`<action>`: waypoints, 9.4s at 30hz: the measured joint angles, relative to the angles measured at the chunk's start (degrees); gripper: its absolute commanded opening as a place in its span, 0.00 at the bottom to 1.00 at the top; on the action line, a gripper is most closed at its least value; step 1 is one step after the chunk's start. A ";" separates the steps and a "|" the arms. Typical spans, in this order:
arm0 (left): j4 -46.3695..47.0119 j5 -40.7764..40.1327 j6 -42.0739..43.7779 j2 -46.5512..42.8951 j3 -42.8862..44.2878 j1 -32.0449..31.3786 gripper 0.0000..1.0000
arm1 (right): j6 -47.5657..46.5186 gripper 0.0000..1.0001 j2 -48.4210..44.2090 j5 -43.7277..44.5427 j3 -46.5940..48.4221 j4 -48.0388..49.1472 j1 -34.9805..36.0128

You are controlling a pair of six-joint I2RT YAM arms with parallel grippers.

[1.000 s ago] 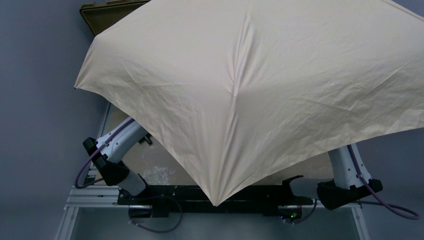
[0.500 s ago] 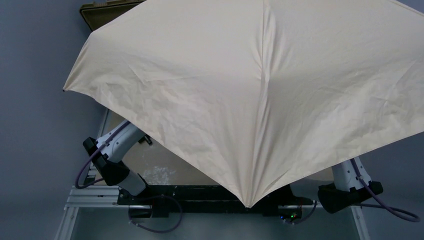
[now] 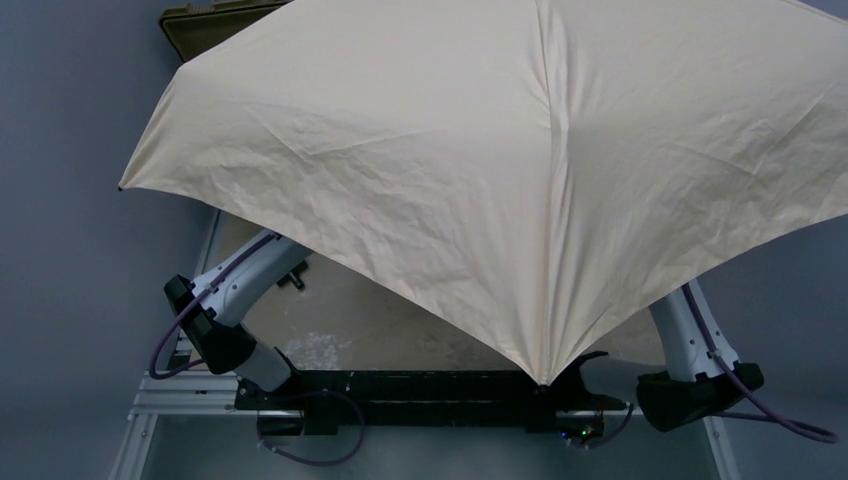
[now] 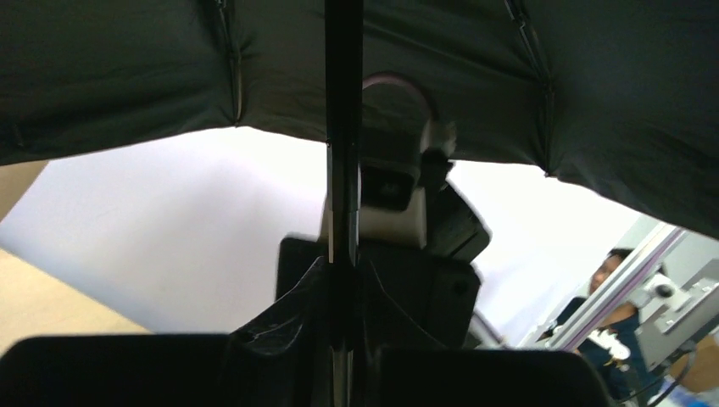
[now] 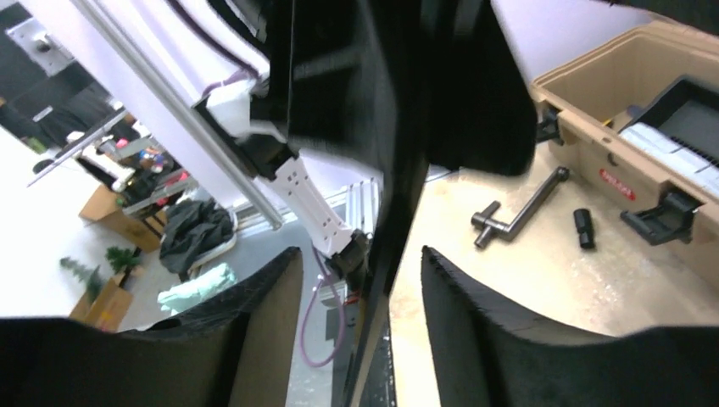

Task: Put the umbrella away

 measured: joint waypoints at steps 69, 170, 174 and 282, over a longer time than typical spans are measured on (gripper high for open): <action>-10.86 -10.97 9.94 8.17 13.88 0.28 0.00 | -23.54 0.06 2.23 19.87 7.67 -26.51 0.13; 16.61 -29.79 -4.98 15.43 14.49 1.25 0.38 | -18.67 0.00 -1.14 15.13 -3.41 -18.32 -0.20; 15.52 -30.38 -4.68 16.35 15.91 1.07 0.34 | -19.89 0.00 -1.14 16.87 -3.15 -19.65 0.26; 16.37 -21.40 1.62 10.78 7.87 2.45 0.52 | -26.71 0.00 -2.21 23.93 -0.74 -24.79 0.85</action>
